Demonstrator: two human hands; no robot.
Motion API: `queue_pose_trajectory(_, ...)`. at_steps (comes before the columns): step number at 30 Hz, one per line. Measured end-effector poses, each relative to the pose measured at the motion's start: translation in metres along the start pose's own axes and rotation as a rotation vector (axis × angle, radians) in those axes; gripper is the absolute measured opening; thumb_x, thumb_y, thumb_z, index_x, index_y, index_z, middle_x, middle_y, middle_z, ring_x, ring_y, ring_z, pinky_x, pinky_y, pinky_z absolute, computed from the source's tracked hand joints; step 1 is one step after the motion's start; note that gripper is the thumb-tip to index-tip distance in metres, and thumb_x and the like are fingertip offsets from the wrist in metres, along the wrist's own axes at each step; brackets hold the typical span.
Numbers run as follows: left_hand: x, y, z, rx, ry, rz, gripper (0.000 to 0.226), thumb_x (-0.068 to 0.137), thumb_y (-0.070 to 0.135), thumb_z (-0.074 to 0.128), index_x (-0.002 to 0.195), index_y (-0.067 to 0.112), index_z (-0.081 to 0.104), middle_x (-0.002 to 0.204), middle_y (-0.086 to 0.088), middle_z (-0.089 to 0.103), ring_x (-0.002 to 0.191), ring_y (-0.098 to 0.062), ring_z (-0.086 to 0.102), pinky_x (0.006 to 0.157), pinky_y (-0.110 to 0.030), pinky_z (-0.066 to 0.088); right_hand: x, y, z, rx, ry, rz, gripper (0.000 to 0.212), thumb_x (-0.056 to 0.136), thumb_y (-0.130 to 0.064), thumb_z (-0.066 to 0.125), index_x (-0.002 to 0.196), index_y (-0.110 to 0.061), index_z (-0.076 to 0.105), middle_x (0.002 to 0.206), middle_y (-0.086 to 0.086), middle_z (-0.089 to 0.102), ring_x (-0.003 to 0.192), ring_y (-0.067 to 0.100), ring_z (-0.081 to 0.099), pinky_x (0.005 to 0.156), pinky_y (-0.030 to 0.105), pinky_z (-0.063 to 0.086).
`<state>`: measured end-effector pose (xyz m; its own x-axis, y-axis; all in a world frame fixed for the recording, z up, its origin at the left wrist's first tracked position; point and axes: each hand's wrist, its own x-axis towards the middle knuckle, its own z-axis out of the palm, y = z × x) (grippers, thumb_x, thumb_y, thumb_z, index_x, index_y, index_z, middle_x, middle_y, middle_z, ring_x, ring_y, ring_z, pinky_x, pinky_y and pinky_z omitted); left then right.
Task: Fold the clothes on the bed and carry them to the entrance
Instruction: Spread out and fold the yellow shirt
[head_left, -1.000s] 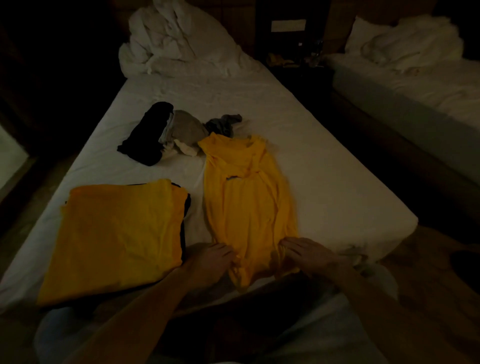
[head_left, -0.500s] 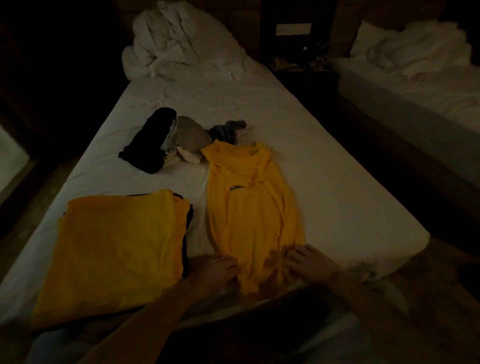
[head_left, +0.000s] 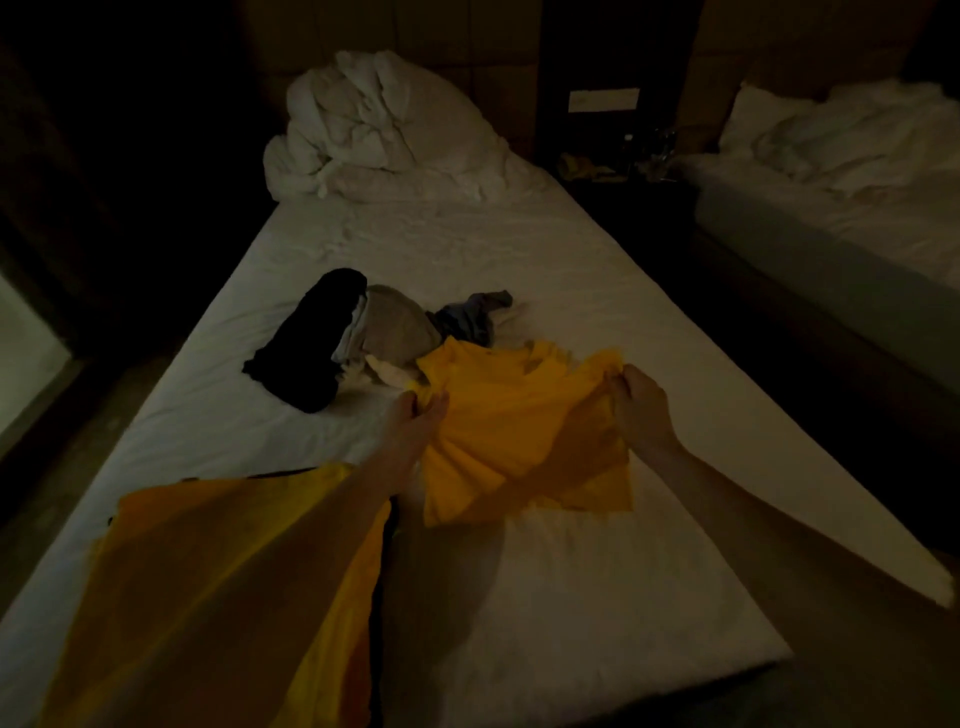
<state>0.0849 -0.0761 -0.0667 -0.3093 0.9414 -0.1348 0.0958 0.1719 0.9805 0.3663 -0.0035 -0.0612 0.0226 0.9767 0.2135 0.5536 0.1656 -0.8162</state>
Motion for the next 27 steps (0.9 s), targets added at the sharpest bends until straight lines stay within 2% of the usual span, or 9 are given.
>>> queue_pose_trajectory(2, 0.036, 0.002, -0.005, -0.016, -0.011, -0.019, 0.046, 0.088, 0.048, 0.062, 0.101, 0.004, 0.056, 0.098, -0.013, 0.061, 0.09, -0.029, 0.063, 0.083, -0.051, 0.055, 0.03, 0.001, 0.013, 0.007, 0.011, -0.01, 0.026, 0.105, -0.022, 0.04, 0.086, -0.007, 0.049, 0.071, 0.004, 0.048, 0.059, 0.019, 0.043, 0.052, 0.032, 0.029)
queue_pose_trajectory(4, 0.07, 0.004, -0.004, -0.025, 0.055, -0.039, 0.027, 0.097, 0.036, 0.055, 0.087, 0.011, 0.056, 0.086, -0.011, 0.056, 0.08, -0.026, 0.057, 0.075, -0.039, 0.05, 0.059, 0.007, 0.028, 0.001, 0.016, -0.022, 0.021, 0.105, -0.022, 0.041, 0.098, -0.006, 0.053, 0.074, 0.003, 0.052, 0.056, 0.018, 0.044, 0.051, 0.032, 0.031)
queue_pose_trajectory(7, 0.12, -0.002, 0.002, -0.025, 0.125, -0.073, 0.04, 0.102, 0.03, 0.047, 0.064, 0.017, 0.043, 0.06, -0.003, 0.036, 0.055, -0.016, 0.04, 0.057, -0.028, 0.035, 0.104, 0.018, 0.054, 0.017, 0.013, -0.01, 0.021, 0.105, -0.02, 0.039, 0.095, -0.007, 0.052, 0.068, 0.0, 0.047, 0.053, 0.014, 0.04, 0.049, 0.03, 0.028)
queue_pose_trajectory(11, 0.183, -0.024, 0.004, 0.065, 0.151, -0.035, 0.037, 0.098, 0.018, 0.055, 0.064, 0.014, 0.043, 0.06, 0.0, 0.037, 0.056, -0.013, 0.039, 0.056, -0.027, 0.032, 0.162, 0.038, 0.093, 0.021, 0.004, 0.014, 0.02, 0.105, -0.017, 0.039, 0.09, -0.008, 0.05, 0.072, 0.003, 0.048, 0.059, 0.015, 0.042, 0.053, 0.032, 0.028)
queue_pose_trajectory(13, 0.205, -0.035, 0.007, 0.077, 0.194, -0.054, 0.01, 0.092, 0.012, 0.065, 0.087, 0.011, 0.057, 0.076, -0.001, 0.054, 0.07, -0.014, 0.053, 0.064, -0.03, 0.045, 0.188, 0.053, 0.113, -0.011, -0.018, 0.042, 0.019, 0.104, -0.017, 0.04, 0.093, -0.006, 0.051, 0.081, 0.01, 0.053, 0.068, 0.022, 0.047, 0.058, 0.034, 0.028)
queue_pose_trajectory(16, 0.234, -0.059, 0.011, 0.35, 0.244, -0.072, 0.036, 0.082, 0.017, 0.075, 0.113, 0.007, 0.06, 0.107, -0.013, 0.063, 0.099, -0.032, 0.059, 0.081, -0.042, 0.05, 0.215, 0.083, 0.145, -0.114, -0.146, 0.141, 0.02, 0.102, -0.023, 0.048, 0.104, -0.006, 0.058, 0.101, 0.019, 0.059, 0.089, 0.034, 0.056, 0.067, 0.033, 0.034)
queue_pose_trajectory(21, 0.25, -0.07, 0.026, 0.673, 0.25, -0.043, 0.066, 0.079, 0.033, 0.077, 0.131, 0.004, 0.05, 0.137, -0.02, 0.044, 0.124, -0.038, 0.04, 0.097, -0.045, 0.038, 0.22, 0.097, 0.164, -0.32, -0.275, 0.205, 0.05, 0.09, -0.028, 0.06, 0.136, -0.016, 0.046, 0.129, 0.019, 0.055, 0.123, 0.039, 0.048, 0.098, 0.042, 0.042)
queue_pose_trajectory(23, 0.247, -0.066, 0.027, 0.658, 0.225, -0.081, 0.061, 0.081, 0.031, 0.075, 0.129, 0.004, 0.051, 0.132, -0.019, 0.05, 0.118, -0.037, 0.048, 0.091, -0.043, 0.044, 0.22, 0.086, 0.158, -0.29, -0.283, 0.246, 0.056, 0.09, -0.023, 0.063, 0.141, -0.008, 0.043, 0.134, 0.021, 0.053, 0.126, 0.039, 0.048, 0.099, 0.04, 0.041)
queue_pose_trajectory(27, 0.227, -0.049, 0.018, 0.551, 0.193, -0.104, 0.016, 0.087, 0.019, 0.065, 0.097, 0.007, 0.061, 0.094, -0.014, 0.061, 0.083, -0.029, 0.06, 0.067, -0.033, 0.043, 0.211, 0.055, 0.134, -0.173, -0.304, 0.264, 0.037, 0.089, -0.03, 0.069, 0.113, -0.001, 0.067, 0.113, 0.019, 0.065, 0.109, 0.035, 0.059, 0.09, 0.039, 0.048)
